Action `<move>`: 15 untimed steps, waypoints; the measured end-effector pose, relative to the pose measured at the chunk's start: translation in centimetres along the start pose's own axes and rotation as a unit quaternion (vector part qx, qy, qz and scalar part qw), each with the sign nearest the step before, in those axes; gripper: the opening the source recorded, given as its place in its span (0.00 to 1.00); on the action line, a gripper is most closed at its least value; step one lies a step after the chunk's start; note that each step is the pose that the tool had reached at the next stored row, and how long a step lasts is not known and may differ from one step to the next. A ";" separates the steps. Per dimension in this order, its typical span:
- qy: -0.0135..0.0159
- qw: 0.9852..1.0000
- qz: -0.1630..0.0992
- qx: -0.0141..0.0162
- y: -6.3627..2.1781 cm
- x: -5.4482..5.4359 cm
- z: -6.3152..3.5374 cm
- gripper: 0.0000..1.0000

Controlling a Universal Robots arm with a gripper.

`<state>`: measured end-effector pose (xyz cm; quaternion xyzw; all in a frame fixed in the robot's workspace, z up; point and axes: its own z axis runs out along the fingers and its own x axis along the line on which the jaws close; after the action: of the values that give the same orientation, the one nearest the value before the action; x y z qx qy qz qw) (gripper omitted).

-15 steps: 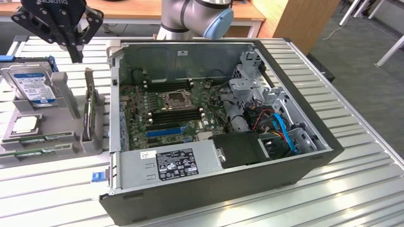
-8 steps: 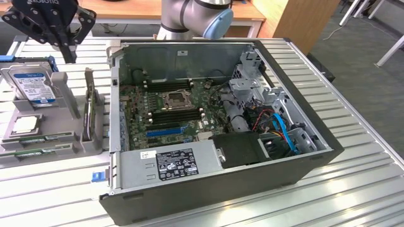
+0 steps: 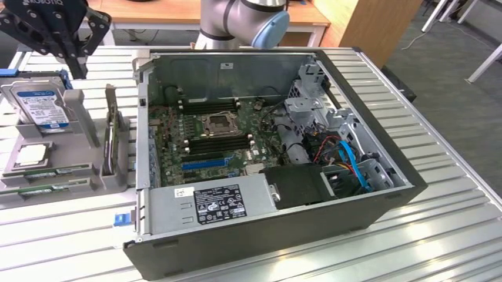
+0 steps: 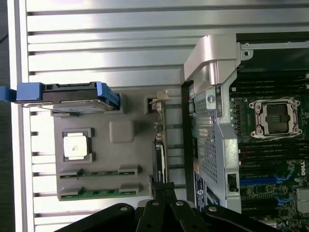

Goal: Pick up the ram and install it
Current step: 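Reach for the ram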

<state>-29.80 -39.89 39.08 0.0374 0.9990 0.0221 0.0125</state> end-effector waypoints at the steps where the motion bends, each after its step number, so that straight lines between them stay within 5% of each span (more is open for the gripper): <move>1: 0.000 1.000 0.000 0.000 -0.01 0.1 0.00 0.10; 15: 0.000 1.000 0.000 0.000 -0.17 2.3 0.04 0.10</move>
<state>-32.07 -39.89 38.97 0.0374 0.9990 0.0221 0.0125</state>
